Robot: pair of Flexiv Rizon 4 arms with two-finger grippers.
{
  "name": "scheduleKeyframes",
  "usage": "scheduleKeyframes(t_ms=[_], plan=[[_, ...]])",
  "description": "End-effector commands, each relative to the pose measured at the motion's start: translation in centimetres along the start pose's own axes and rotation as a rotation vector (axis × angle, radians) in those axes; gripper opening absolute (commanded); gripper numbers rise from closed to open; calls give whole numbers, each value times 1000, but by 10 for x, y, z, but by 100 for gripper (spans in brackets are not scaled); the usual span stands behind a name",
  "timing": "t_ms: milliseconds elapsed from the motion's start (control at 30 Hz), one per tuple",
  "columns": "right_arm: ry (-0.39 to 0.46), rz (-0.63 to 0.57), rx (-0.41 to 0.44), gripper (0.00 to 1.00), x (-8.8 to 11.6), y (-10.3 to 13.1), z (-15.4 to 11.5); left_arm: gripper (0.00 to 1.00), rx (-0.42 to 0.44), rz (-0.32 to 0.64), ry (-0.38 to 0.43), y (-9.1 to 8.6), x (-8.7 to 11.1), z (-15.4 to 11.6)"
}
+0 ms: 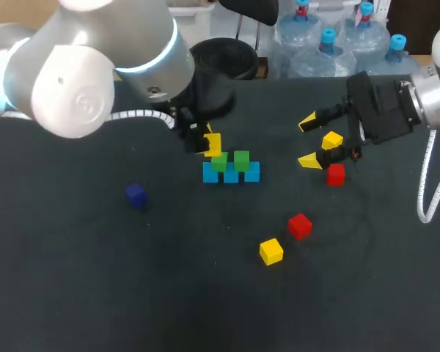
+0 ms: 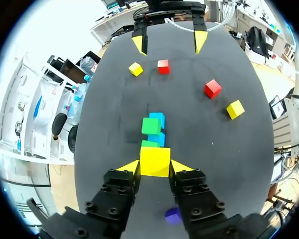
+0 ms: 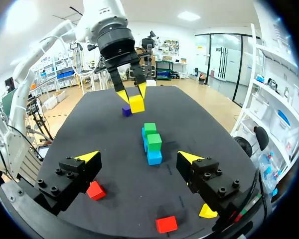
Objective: Place the blue cubes, place green cubes on the blue cubes, place the yellow cubes on the green cubes, then place the red cubes on the yellow cubes, and place purple cube on the red cubes.
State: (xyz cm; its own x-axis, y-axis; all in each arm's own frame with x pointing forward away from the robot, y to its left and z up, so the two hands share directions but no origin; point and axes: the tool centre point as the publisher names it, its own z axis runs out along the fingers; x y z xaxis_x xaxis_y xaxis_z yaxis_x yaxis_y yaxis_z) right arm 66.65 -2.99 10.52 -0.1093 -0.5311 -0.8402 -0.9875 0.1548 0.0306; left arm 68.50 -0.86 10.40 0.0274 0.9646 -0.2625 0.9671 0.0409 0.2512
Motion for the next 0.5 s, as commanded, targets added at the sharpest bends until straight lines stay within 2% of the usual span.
scheduleKeyframes(t_ms=[33, 500], plan=[[-2, -1, 0, 100, 0, 0, 1, 0, 18, 11, 6, 10, -11, 9], [-2, -1, 0, 100, 0, 0, 1, 0, 38, 10, 7, 21, -26, 28]])
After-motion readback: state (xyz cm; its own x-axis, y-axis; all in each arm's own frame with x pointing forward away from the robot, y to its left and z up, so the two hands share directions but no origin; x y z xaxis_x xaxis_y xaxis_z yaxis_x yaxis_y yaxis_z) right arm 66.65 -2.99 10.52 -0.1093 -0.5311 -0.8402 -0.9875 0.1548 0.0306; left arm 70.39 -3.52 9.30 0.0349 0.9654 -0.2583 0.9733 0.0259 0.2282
